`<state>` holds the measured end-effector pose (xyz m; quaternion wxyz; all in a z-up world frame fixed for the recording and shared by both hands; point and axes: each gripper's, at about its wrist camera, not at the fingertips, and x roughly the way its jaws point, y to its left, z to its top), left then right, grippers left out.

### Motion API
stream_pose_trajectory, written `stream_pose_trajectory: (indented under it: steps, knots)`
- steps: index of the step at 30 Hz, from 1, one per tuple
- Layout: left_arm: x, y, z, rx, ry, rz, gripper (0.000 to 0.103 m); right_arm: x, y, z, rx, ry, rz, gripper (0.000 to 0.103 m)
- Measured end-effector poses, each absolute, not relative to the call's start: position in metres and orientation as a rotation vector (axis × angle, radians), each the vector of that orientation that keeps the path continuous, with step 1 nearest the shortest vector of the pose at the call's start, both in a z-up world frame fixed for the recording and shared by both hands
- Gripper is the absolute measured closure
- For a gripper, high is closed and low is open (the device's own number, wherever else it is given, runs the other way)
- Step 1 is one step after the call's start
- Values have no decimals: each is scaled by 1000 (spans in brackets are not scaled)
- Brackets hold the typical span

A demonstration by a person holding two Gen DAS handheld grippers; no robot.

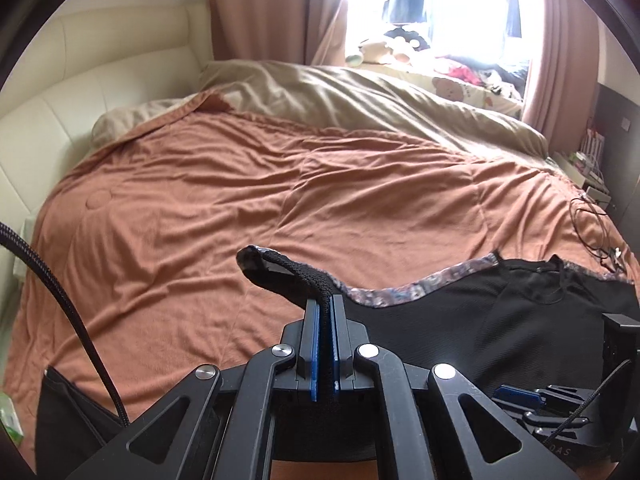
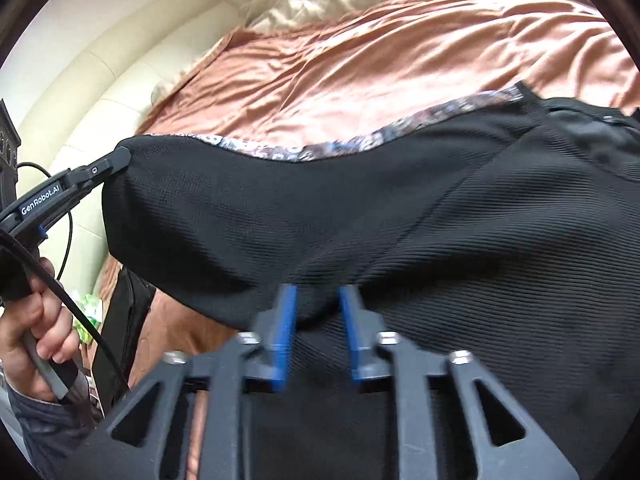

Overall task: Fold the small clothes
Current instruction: 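Grasp the trimmed sleeve edge with the left gripper while the right gripper pins the shirt body, then fold the sleeve over onto the shirt body with the left gripper and release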

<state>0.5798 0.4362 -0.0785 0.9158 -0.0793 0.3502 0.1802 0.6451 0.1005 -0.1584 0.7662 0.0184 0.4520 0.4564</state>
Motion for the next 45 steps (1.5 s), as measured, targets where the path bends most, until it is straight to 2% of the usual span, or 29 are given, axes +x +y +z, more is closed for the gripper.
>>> stream_pose_trajectory:
  steps: [5,17,30,33,35,37,45]
  knots:
    - [593,403,-65,-141,707,323,98,643,66,-151,-8,878,921,63]
    - [637,304,-44,-53,719,201,98,658,-2,-141,25,862,841,63]
    - [681,217,-82,0,819,34,98,676,-47,-139,121,891,833,63]
    - [683,205,-90,14,849,-16,87,681,-56,-141,138,910,826,53]
    - [679,202,-91,23,843,-20,66,686,-62,-141,159,920,814,50]
    - [672,206,-91,24,830,-2,57,688,-66,-143,177,934,812,49]
    - [653,261,-106,-24,868,113,57,694,-62,-147,208,944,833,49]
